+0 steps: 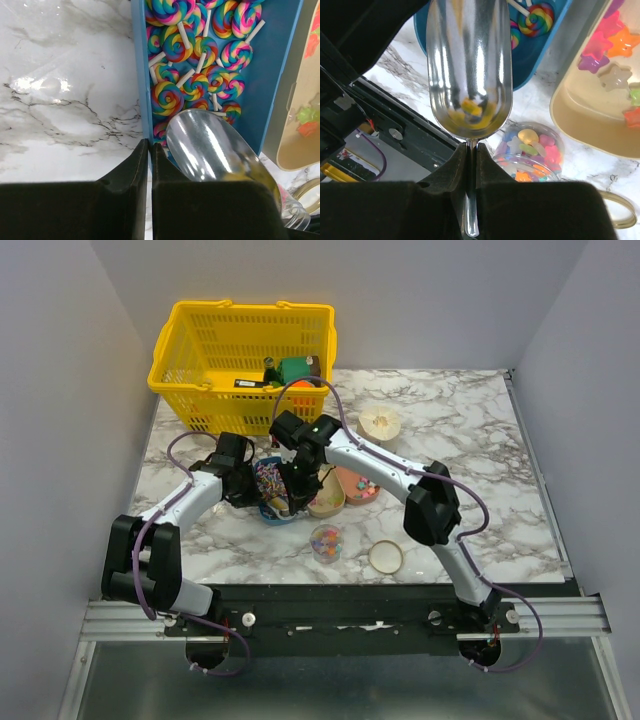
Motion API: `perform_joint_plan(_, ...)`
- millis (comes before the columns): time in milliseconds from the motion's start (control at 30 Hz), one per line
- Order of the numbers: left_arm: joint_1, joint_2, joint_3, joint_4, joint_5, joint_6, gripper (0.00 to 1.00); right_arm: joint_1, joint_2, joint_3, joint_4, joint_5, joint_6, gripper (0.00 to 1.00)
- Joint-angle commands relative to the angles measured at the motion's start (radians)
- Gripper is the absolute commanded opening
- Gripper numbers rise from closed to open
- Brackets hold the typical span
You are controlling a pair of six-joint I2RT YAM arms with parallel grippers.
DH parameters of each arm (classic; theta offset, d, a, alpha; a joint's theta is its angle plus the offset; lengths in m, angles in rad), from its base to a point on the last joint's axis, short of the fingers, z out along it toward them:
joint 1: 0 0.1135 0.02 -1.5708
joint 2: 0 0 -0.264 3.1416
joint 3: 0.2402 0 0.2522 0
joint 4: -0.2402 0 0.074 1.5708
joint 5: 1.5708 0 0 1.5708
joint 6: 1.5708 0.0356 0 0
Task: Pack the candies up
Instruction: Scoop the fake candies from the storage box.
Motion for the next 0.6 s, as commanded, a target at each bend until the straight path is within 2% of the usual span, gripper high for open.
perform_joint_plan(0, 0.007, 0.016, -0.013, -0.003, 0.018, 0.010, 0.07, 0.000, 0.050, 0.046, -0.029, -0.033, -0.033, 0.01)
perform_joint_plan(167, 0.007, 0.017, -0.011, -0.001, 0.021, 0.016, 0.00, -0.006, 0.073, 0.073, -0.035, -0.039, -0.036, 0.01)
perform_joint_plan(567, 0.004, 0.019, -0.014, 0.002, 0.032, 0.022, 0.00, -0.013, 0.116, 0.091, 0.046, 0.005, 0.064, 0.01)
